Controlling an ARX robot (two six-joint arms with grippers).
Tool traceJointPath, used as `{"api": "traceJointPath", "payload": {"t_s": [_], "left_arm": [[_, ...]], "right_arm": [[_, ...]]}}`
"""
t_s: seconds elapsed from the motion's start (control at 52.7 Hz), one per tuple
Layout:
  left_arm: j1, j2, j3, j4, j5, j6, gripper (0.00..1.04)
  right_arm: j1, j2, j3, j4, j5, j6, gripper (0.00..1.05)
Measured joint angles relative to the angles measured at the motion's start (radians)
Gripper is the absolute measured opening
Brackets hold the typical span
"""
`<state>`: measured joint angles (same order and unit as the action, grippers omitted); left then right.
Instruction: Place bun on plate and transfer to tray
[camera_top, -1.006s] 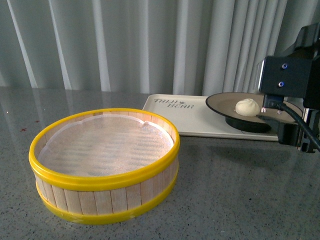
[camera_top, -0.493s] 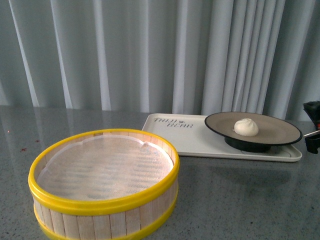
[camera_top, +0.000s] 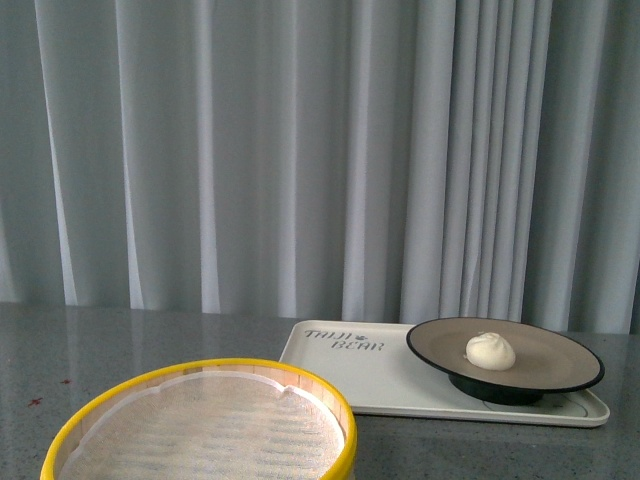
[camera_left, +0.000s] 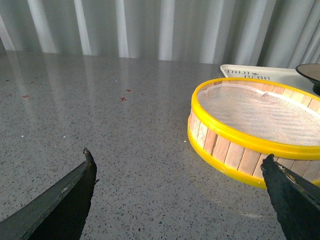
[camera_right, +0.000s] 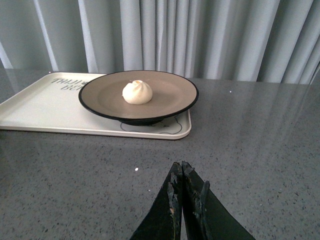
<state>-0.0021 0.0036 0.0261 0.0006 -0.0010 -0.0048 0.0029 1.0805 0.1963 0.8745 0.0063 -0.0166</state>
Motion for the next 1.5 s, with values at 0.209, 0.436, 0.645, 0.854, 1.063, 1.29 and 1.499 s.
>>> {"api": "traceJointPath", "payload": {"t_s": [0.209,0.436,0.645,0.854,1.063,1.29,1.499], "left_arm": [[0.000,0.000,0.000,0.000,0.000,0.000,0.98],[0.000,0.000,0.000,0.000,0.000,0.000,0.98],[0.000,0.000,0.000,0.000,0.000,0.000,0.98],[0.000,0.000,0.000,0.000,0.000,0.000,0.98],[0.000,0.000,0.000,0.000,0.000,0.000,0.98],[0.000,0.000,0.000,0.000,0.000,0.000,0.98],[0.000,0.000,0.000,0.000,0.000,0.000,0.98]], "right_arm": [[-0.001,-0.146,-0.082,-0.068,-0.005,0.003,0.02],[-0.001,-0.259,-0.158,-0.090,-0.004,0.003,0.02],[-0.001,-0.431,-0.187,-0.242,-0.005,0.005,0.02],[-0.001,-0.550,-0.191,-0.352,-0.005,0.005,0.02],[-0.001,-0.657,-0.191,-0.452,-0.005,0.005,0.02],[-0.001,-0.755,-0.191,-0.547,-0.005,0.005,0.02],[-0.001,-0.841,-0.191,-0.632,-0.005,0.005,0.02]]}}
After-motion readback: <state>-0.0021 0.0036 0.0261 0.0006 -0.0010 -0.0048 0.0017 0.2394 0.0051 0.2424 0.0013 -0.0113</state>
